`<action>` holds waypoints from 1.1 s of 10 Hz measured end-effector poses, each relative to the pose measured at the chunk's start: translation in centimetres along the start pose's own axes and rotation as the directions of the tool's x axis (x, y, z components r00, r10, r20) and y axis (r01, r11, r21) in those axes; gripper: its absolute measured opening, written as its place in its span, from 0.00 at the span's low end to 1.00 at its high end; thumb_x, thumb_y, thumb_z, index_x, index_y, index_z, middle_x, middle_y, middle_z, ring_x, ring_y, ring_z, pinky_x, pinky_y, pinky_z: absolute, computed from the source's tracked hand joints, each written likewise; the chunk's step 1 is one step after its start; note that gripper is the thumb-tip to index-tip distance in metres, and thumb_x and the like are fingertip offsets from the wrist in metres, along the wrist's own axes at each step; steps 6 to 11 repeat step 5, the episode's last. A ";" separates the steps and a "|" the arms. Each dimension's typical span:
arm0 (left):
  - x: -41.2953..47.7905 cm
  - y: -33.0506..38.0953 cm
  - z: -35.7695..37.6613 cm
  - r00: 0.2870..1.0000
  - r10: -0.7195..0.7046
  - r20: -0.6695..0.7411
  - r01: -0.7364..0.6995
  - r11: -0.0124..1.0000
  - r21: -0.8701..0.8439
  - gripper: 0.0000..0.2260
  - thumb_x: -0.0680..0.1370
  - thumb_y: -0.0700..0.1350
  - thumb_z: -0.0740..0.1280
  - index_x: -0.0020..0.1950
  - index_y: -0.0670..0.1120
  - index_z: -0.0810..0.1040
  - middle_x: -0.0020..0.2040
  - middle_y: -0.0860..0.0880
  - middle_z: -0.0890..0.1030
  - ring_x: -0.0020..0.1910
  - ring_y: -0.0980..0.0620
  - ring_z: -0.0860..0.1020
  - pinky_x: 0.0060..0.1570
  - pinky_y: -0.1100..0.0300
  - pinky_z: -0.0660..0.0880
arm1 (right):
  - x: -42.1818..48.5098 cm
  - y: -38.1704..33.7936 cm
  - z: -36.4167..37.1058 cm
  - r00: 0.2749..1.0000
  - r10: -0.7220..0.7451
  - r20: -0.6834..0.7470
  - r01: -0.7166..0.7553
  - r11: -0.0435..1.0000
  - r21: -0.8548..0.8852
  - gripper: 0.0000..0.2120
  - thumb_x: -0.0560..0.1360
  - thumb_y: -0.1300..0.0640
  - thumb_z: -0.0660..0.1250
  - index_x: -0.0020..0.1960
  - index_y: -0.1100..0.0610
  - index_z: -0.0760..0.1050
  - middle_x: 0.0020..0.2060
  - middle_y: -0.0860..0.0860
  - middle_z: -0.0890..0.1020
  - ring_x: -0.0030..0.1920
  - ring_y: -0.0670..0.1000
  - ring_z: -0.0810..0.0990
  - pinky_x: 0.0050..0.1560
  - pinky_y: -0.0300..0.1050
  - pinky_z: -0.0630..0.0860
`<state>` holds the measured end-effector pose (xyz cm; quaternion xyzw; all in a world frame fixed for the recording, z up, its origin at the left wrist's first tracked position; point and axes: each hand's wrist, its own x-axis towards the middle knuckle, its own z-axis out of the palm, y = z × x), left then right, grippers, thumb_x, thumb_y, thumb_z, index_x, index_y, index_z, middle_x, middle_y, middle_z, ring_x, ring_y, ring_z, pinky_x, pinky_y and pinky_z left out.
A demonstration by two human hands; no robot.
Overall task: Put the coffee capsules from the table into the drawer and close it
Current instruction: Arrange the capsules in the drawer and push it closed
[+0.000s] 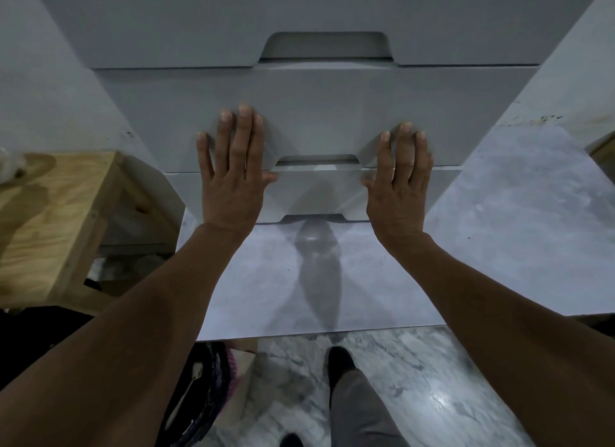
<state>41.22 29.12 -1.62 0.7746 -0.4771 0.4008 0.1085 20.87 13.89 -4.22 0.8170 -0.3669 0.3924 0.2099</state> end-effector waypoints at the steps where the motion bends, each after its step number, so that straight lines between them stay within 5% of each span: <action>1: 0.1 0.1 -0.3 1.000 -0.015 -0.006 0.016 0.999 0.031 0.47 0.73 0.61 0.66 0.77 0.44 0.38 0.78 0.47 0.39 0.76 0.48 0.35 0.74 0.43 0.48 | 0.3 0.2 -0.5 0.999 0.010 0.052 -0.012 0.999 0.048 0.34 0.75 0.56 0.70 0.74 0.60 0.55 0.73 0.59 0.56 0.74 0.63 0.57 0.68 0.64 0.66; 3: 0.2 0.0 -4.2 0.988 0.010 0.156 -0.003 0.999 -0.049 0.46 0.72 0.54 0.70 0.78 0.43 0.43 0.77 0.45 0.49 0.77 0.44 0.49 0.73 0.42 0.56 | 0.7 0.9 -4.3 0.940 -0.042 0.340 0.005 0.994 0.109 0.39 0.75 0.52 0.69 0.78 0.57 0.49 0.77 0.58 0.51 0.77 0.61 0.51 0.72 0.65 0.59; 4: 0.8 0.1 -7.4 0.973 -0.001 0.230 0.038 0.987 -0.156 0.41 0.73 0.51 0.71 0.77 0.43 0.52 0.77 0.44 0.56 0.76 0.42 0.56 0.70 0.41 0.61 | 1.5 0.9 -7.1 0.892 -0.039 0.451 -0.023 0.991 0.132 0.36 0.76 0.53 0.66 0.78 0.54 0.50 0.78 0.55 0.52 0.76 0.60 0.54 0.71 0.65 0.59; 5: 1.2 -0.4 -9.8 0.978 0.007 0.207 0.041 0.973 -0.229 0.25 0.76 0.50 0.67 0.70 0.42 0.67 0.68 0.39 0.70 0.65 0.38 0.71 0.63 0.44 0.69 | 2.2 1.0 -10.4 0.877 0.018 0.480 -0.141 0.965 0.222 0.26 0.76 0.59 0.65 0.73 0.56 0.63 0.73 0.57 0.65 0.69 0.62 0.68 0.65 0.60 0.68; 11: 1.2 -0.4 -9.8 0.978 0.007 0.207 0.041 0.973 -0.229 0.25 0.76 0.50 0.67 0.70 0.42 0.67 0.68 0.39 0.70 0.65 0.38 0.71 0.63 0.44 0.69 | 2.2 1.0 -10.4 0.877 0.018 0.480 -0.141 0.965 0.222 0.26 0.76 0.59 0.65 0.73 0.56 0.63 0.73 0.57 0.65 0.69 0.62 0.68 0.65 0.60 0.68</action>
